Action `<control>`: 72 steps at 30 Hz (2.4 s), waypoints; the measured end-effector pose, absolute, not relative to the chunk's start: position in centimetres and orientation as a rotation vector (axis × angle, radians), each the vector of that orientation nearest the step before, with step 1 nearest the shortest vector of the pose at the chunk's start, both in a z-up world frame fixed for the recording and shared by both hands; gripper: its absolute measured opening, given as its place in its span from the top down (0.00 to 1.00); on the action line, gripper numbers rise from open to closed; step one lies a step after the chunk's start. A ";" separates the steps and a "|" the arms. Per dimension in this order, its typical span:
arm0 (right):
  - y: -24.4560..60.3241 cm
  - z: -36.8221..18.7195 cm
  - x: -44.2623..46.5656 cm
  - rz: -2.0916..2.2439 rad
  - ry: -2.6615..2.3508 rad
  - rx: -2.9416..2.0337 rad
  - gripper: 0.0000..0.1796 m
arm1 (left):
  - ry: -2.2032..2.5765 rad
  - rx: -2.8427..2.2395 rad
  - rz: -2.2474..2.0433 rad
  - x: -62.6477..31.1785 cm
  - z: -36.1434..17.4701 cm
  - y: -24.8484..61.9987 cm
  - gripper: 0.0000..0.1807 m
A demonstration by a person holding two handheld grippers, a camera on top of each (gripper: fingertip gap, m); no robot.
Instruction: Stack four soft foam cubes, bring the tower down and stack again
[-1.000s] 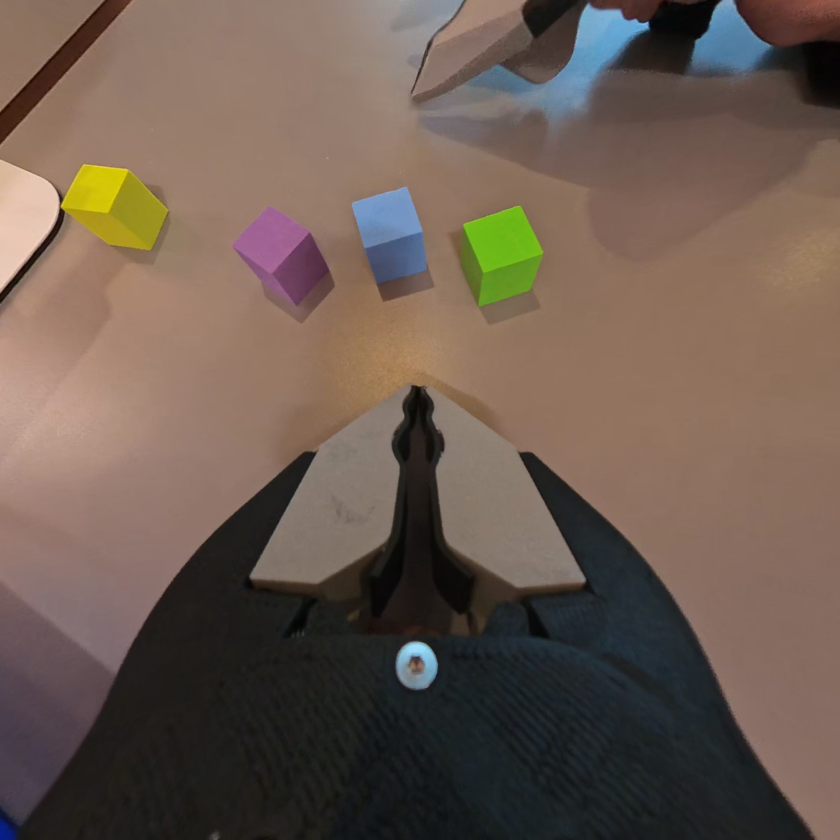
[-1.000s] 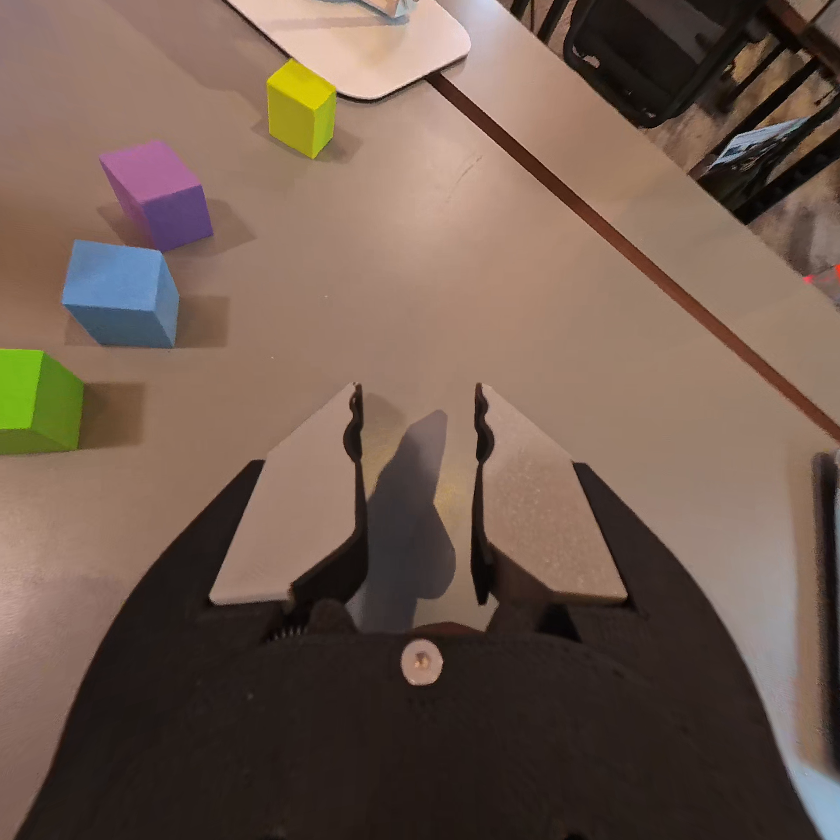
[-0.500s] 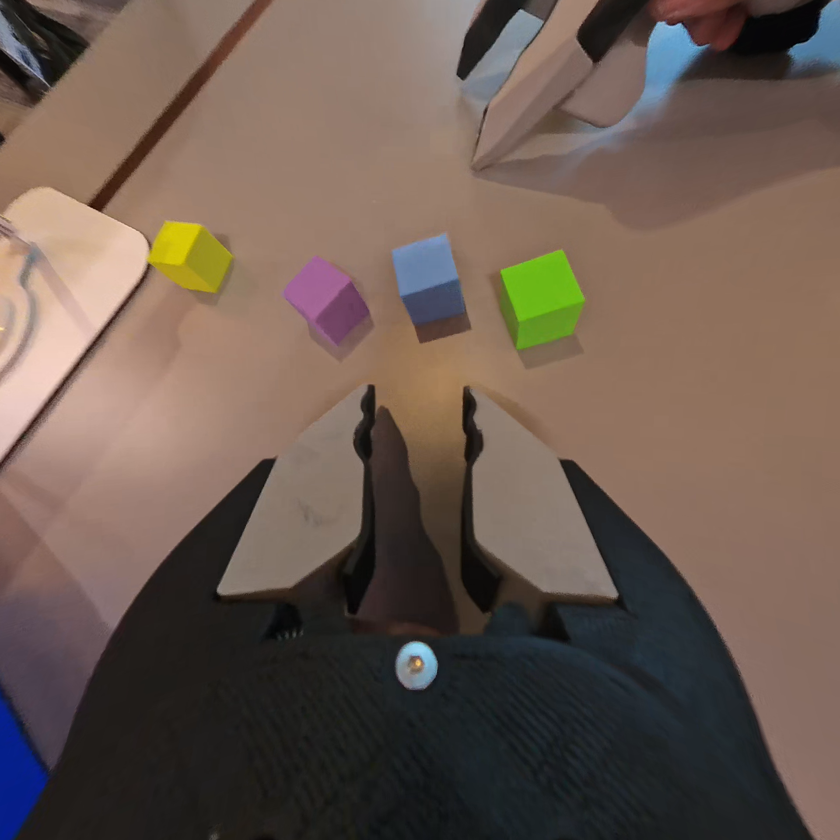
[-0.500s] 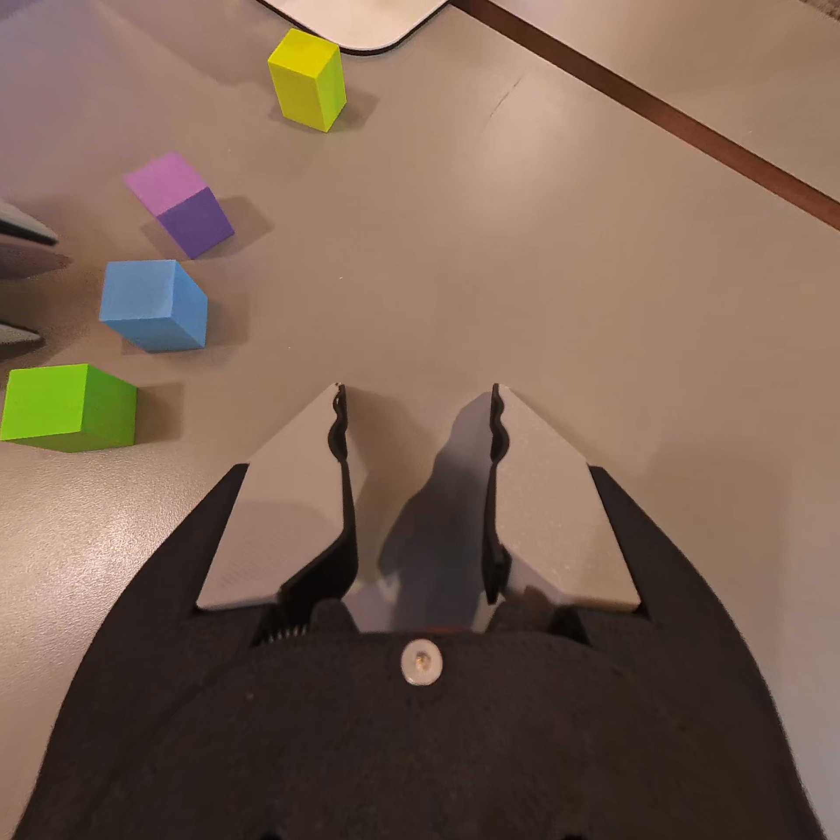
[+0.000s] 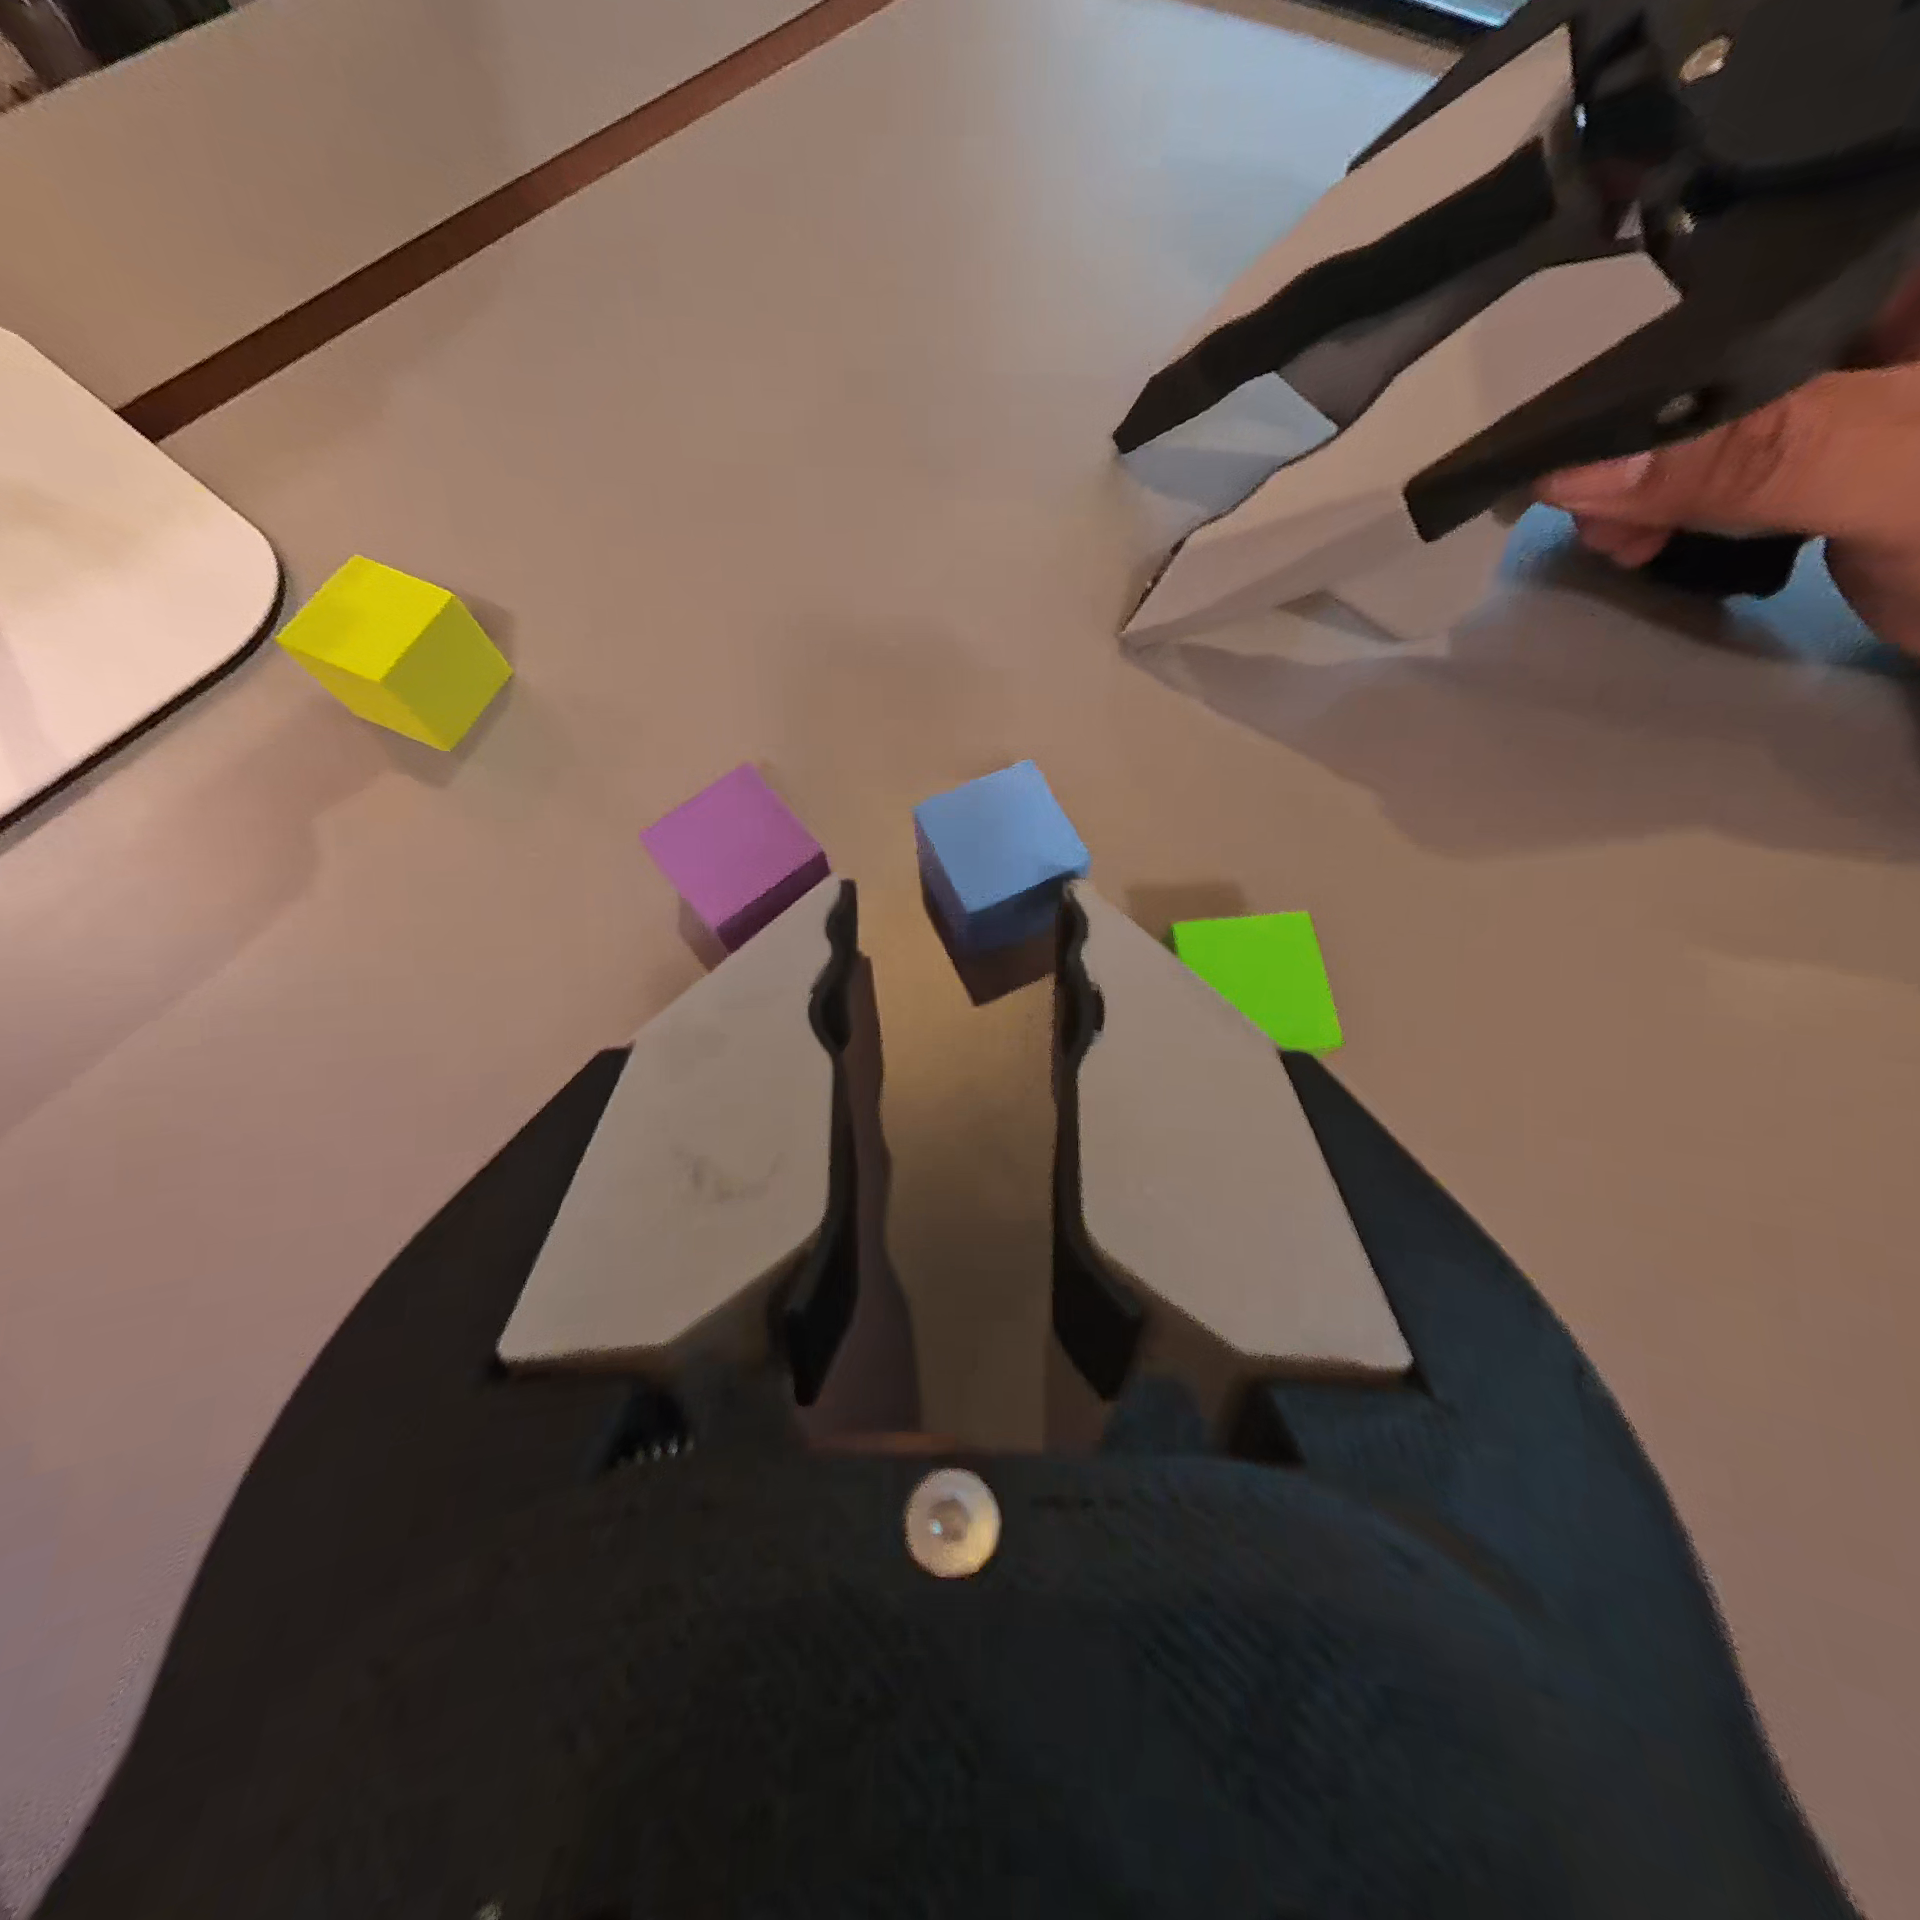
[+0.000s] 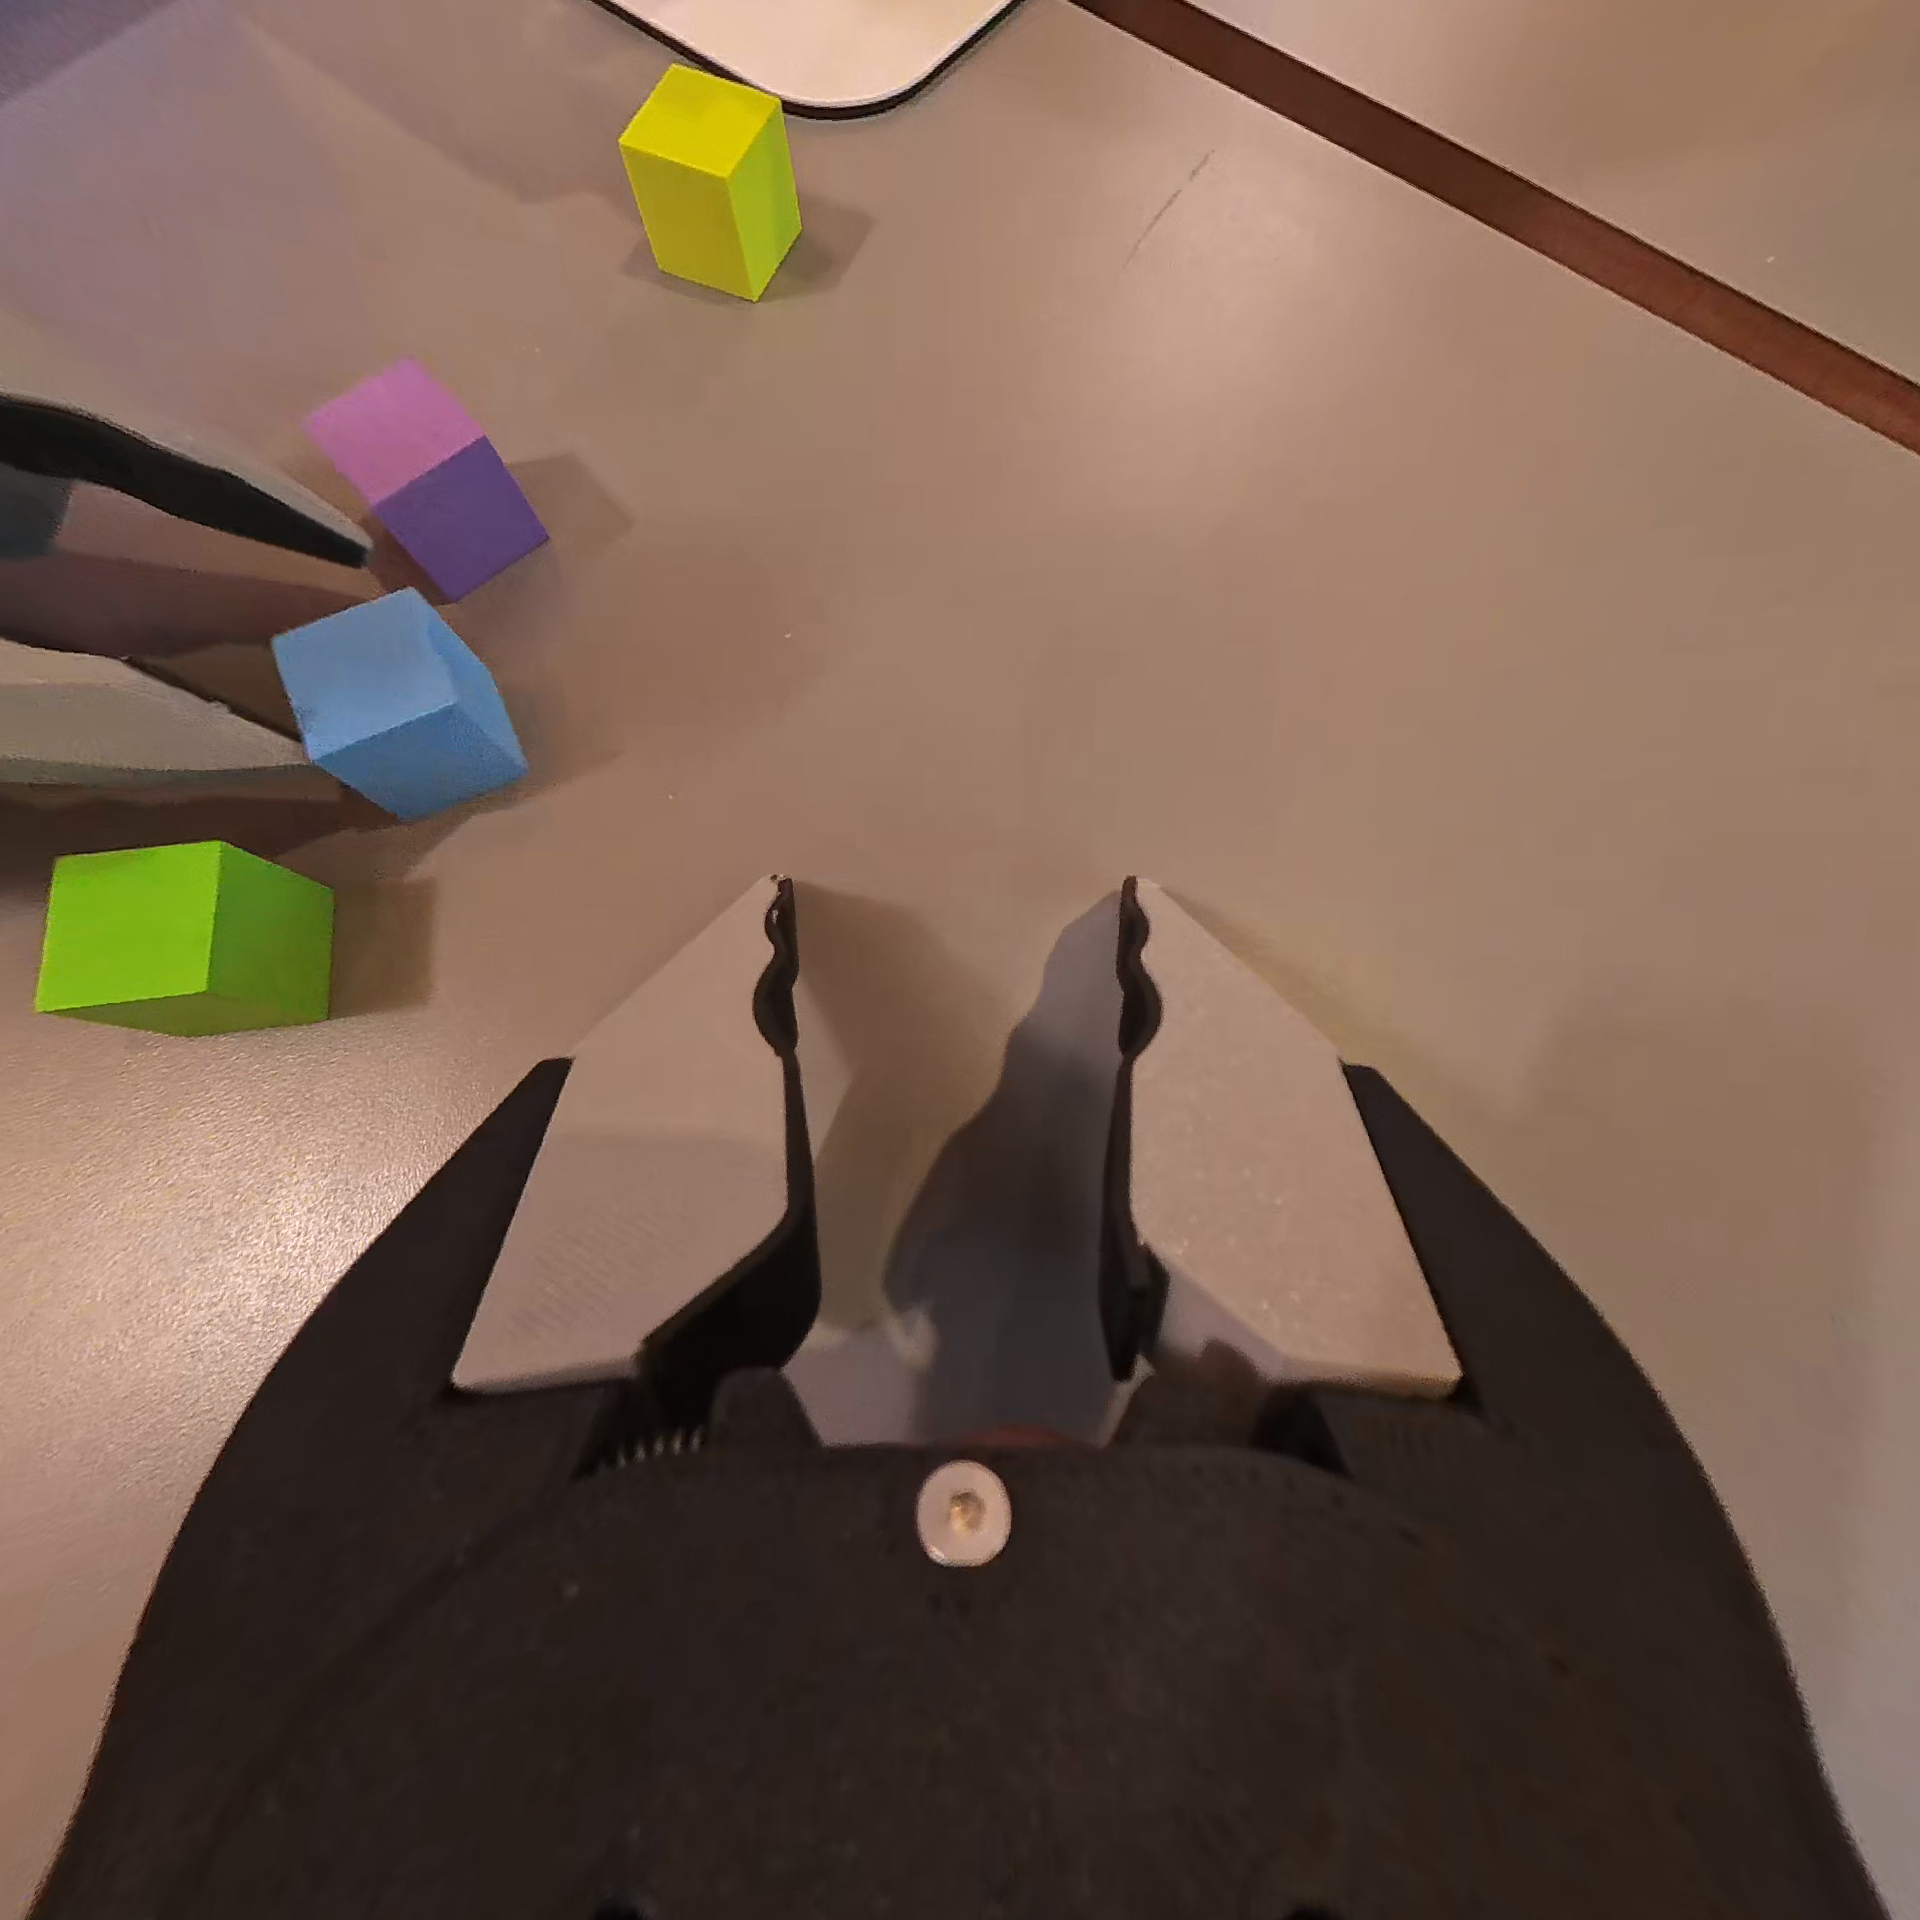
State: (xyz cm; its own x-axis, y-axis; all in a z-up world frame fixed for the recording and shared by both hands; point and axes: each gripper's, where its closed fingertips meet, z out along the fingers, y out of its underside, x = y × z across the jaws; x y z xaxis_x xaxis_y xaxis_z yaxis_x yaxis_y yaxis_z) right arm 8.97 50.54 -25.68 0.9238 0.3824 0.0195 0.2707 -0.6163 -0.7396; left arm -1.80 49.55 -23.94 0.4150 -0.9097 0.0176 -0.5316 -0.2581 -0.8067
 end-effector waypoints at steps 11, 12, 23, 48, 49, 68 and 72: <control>50.8 -25.7 8.2 0.188 -0.488 -2.264 0.67 | 1.167 -1.992 -0.727 -0.7 -24.1 49.4 0.80; 50.9 -25.7 8.1 0.189 -0.491 -2.263 0.67 | 1.168 -2.015 -0.731 -0.6 -24.3 49.5 0.80; 50.9 -25.6 7.8 0.181 -0.512 -2.254 0.67 | 1.146 -2.045 -0.741 -0.6 -24.6 49.2 0.83; 49.5 -24.6 5.4 0.269 -0.654 -2.161 0.68 | 1.532 -2.023 -0.800 -9.2 -24.2 44.1 0.71; 49.5 -24.7 5.4 0.265 -0.656 -2.165 0.68 | 1.535 -2.026 -0.780 -9.4 -24.2 44.2 0.71; 47.4 -22.4 1.4 0.502 -0.828 -2.009 0.67 | 1.599 -2.048 -0.724 -10.0 -25.6 43.8 0.97; 44.3 -21.6 -2.3 0.638 -1.026 -1.922 0.67 | 1.553 -2.069 -0.710 -10.5 -25.6 44.7 1.00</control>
State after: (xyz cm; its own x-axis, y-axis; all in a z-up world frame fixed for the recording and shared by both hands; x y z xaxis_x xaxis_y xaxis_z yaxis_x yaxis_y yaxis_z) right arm -2.26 44.33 -21.63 0.5344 0.8440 -0.0449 0.4138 -0.3076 -0.8568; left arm -10.46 44.67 -25.65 0.2314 -0.9640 0.1311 -0.7297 -0.2611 -0.6319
